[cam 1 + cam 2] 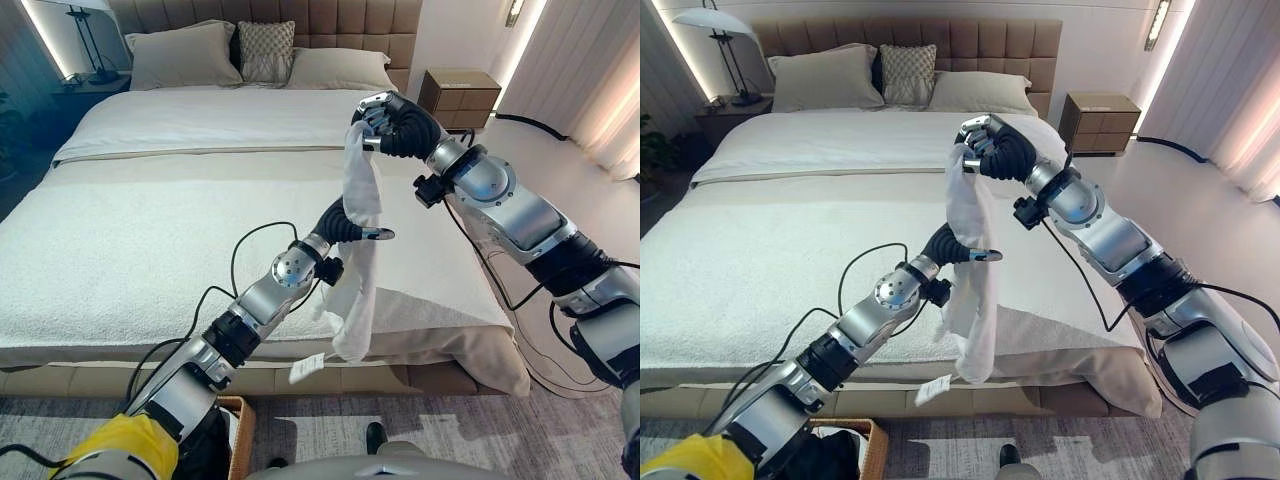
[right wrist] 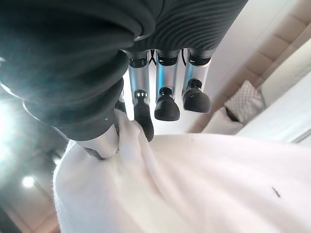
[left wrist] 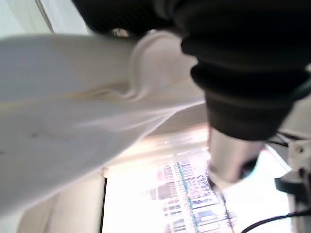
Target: Pick up clothes into the bucket
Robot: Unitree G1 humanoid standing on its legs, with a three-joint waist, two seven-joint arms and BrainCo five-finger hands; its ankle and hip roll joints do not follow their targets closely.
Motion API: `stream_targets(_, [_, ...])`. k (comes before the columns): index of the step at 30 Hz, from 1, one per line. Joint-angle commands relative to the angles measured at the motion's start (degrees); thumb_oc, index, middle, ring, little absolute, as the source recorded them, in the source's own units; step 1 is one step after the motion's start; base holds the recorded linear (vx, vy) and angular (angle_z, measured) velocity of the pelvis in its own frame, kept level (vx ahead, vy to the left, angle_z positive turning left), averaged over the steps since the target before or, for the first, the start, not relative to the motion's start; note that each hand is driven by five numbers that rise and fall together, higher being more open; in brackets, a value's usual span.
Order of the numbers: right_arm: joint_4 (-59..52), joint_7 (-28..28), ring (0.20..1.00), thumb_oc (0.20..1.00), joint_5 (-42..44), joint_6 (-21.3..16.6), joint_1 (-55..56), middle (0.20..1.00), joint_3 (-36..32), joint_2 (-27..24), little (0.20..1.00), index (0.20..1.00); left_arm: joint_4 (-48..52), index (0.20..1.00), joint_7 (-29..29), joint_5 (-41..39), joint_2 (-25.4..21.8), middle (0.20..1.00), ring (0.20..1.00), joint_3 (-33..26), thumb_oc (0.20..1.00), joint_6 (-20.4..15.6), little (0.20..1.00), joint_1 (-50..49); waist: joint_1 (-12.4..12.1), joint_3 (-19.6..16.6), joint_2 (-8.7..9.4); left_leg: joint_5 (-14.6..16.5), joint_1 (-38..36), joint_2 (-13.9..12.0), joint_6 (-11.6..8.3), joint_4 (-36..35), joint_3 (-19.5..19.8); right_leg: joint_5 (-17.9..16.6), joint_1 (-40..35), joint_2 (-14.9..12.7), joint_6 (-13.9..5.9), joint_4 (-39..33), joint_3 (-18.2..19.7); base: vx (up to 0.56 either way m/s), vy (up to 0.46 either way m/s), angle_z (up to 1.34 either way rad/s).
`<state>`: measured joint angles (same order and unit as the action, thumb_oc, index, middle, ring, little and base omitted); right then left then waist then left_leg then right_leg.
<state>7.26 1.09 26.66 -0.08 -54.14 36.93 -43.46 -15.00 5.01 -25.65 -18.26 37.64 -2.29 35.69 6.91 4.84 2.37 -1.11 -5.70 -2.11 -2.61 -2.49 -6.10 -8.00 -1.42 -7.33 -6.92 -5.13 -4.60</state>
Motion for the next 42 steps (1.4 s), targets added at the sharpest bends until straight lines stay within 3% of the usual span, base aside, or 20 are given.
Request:
stream_targets(1, [-2.63,-1.30,0.200,0.200,2.67,-5.24,-2.72,0.200,-1.98,-1.07,0.200,0.200,-2.71,0.200,-0.58,-3.01,1.10,0.200,0.200,2.42,0.200,-1.43,0.200,4.99,-0.99,-2.22,2.04,4.47,2.07,0.51,-0.43,4.60,1.81,7.58,-0.56,-1.45,-2.85,6.33,-2.45,0.00,0.000,0.00])
stream_targets(4, [-2.93,-2.40,0.200,0.200,2.21,-5.55,-1.08,0.200,-4.30,-1.10,0.200,0.200,-2.74,0.200,-0.23,-2.67,0.69,0.200,0.200,1.41,0.200,-1.18,0.200,3.66,-1.09,-2.21,1.98,4.56,1.92,0.58,-0.39,4.63,1.87,7.64,-0.77,-1.45,-2.81,6.33,-2.51,0.00,0.000,0.00])
stream_targets(5, [-3.02,-2.85,0.200,0.200,2.02,-5.59,-0.62,0.200,-5.28,-1.07,0.200,0.200,-3.07,0.291,-0.06,-2.29,0.71,0.291,0.291,0.99,0.291,-1.00,0.291,3.27,-1.02,-2.18,1.93,4.58,1.97,0.65,-0.39,4.68,1.94,7.65,-0.82,-1.47,-2.81,6.31,-2.51,0.00,0.000,0.00])
stream_targets(6, [-3.01,-3.22,0.200,0.200,2.29,-5.70,0.23,0.200,-6.51,-0.92,0.200,0.200,-3.12,0.460,-0.03,-1.92,0.72,0.460,0.460,0.70,0.460,-0.89,0.460,2.93,-1.02,-2.19,1.91,4.60,2.04,0.68,-0.37,4.74,2.04,7.71,-0.88,-1.48,-2.78,6.33,-2.63,0.00,0.003,0.03])
stream_targets(8, [-3.13,-3.70,0.200,0.200,2.18,-5.77,0.83,0.200,-7.58,-0.79,0.200,0.200,-3.14,0.451,0.09,-1.77,0.61,0.451,0.451,0.27,0.451,-0.84,0.451,2.57,-1.03,-2.17,1.89,4.62,2.03,0.70,-0.36,4.74,2.11,7.74,-0.98,-1.51,-2.77,6.31,-2.70,0.00,0.002,0.05])
stream_targets(9, [-3.59,-4.48,0.200,0.200,1.96,-6.10,1.70,0.200,-9.39,-0.75,0.200,0.200,-3.13,0.200,0.18,-1.58,0.76,0.200,0.200,-0.36,0.200,-0.72,0.200,1.61,-1.07,-2.14,1.87,4.63,2.06,0.71,-0.31,4.74,2.19,7.84,-1.07,-1.51,-2.72,6.32,-2.82,0.00,0.000,0.00])
stream_targets(19, [-4.28,-8.23,0.200,0.200,1.27,-6.98,6.73,0.200,-18.09,-0.23,0.200,0.200,-2.17,0.200,-0.20,0.31,0.20,0.200,0.200,-3.53,0.200,0.05,0.200,-3.45,-1.30,-2.00,1.83,4.76,2.24,0.71,-0.21,4.84,2.79,8.10,-1.20,-1.77,-2.59,6.43,-3.21,0.00,0.001,0.02])
stream_targets(21, [-4.27,-8.77,0.467,0.467,1.16,-7.06,7.90,0.467,-19.66,0.04,0.467,0.467,-1.72,0.200,-0.21,0.74,-0.30,0.200,0.200,-4.45,0.200,0.04,0.200,-4.51,-1.37,-1.91,1.82,4.77,2.36,0.75,-0.18,4.90,2.90,8.12,-1.13,-1.74,-2.57,6.44,-3.21,0.00,-0.002,0.05])
stream_targets(22, [-4.24,-9.79,1.000,1.000,0.26,-6.99,10.18,1.000,-21.86,0.93,1.000,1.000,-0.64,0.200,0.06,1.23,-0.95,0.200,0.200,-5.98,0.200,-0.08,0.200,-5.77,-1.49,-1.82,1.71,4.81,2.47,0.81,-0.17,5.01,2.97,8.19,-1.14,-1.77,-2.54,6.51,-3.32,0.00,0.001,0.05])
stream_targets(27, [-5.45,-10.67,1.000,1.000,-2.29,-6.51,14.89,1.000,-25.51,2.47,1.000,1.000,2.04,0.200,0.37,1.50,-2.53,0.200,0.200,-8.77,0.200,0.01,0.200,-8.26,-1.67,-1.79,1.50,4.97,2.66,0.96,-0.07,5.19,3.18,8.46,-1.06,-1.82,-2.48,6.77,-3.34,0.00,0.000,0.01])
stream_targets(31, [-7.22,-12.86,1.000,1.000,-11.85,-5.47,26.79,1.000,-33.64,7.76,1.000,1.000,10.41,0.200,0.79,2.95,-6.07,0.200,0.200,-17.08,0.200,-0.84,0.200,-15.03,-2.17,-1.43,0.76,5.42,2.71,1.12,0.25,5.49,3.43,8.96,-1.18,-1.93,-2.30,7.09,-3.48,0.00,0.000,0.00])
stream_targets(38, [-5.31,-12.91,1.000,1.000,-16.89,-4.63,38.76,1.000,-38.71,13.72,1.000,1.000,17.73,0.200,0.90,4.32,-8.57,0.200,0.200,-25.51,0.200,-2.01,0.200,-21.59,-2.52,-1.23,0.36,5.58,3.10,1.41,0.42,5.82,3.90,9.40,-1.11,-2.06,-2.13,7.31,-3.66,0.00,0.001,0.01])
stream_targets(41, [0.25,-10.78,1.000,1.000,-18.07,-3.79,48.80,1.000,-40.62,18.62,1.000,1.000,22.73,0.200,0.63,5.46,-9.60,0.200,0.200,-33.47,0.200,-3.29,0.200,-27.85,-2.52,-0.75,0.04,5.65,3.23,1.69,0.56,5.82,4.32,9.68,-1.08,-2.10,-1.94,7.61,-3.72,0.01,0.008,0.05])
stream_targets(42, [0.22,-10.76,1.000,1.000,-18.10,-3.80,48.88,1.000,-40.56,18.66,1.000,1.000,22.90,0.200,0.61,5.46,-9.63,0.200,0.200,-33.55,0.200,-3.21,0.200,-28.06,-2.46,-0.83,0.06,5.65,3.21,1.69,0.55,5.80,4.33,9.70,-1.10,-2.10,-1.94,7.62,-3.73,0.00,0.006,0.04])
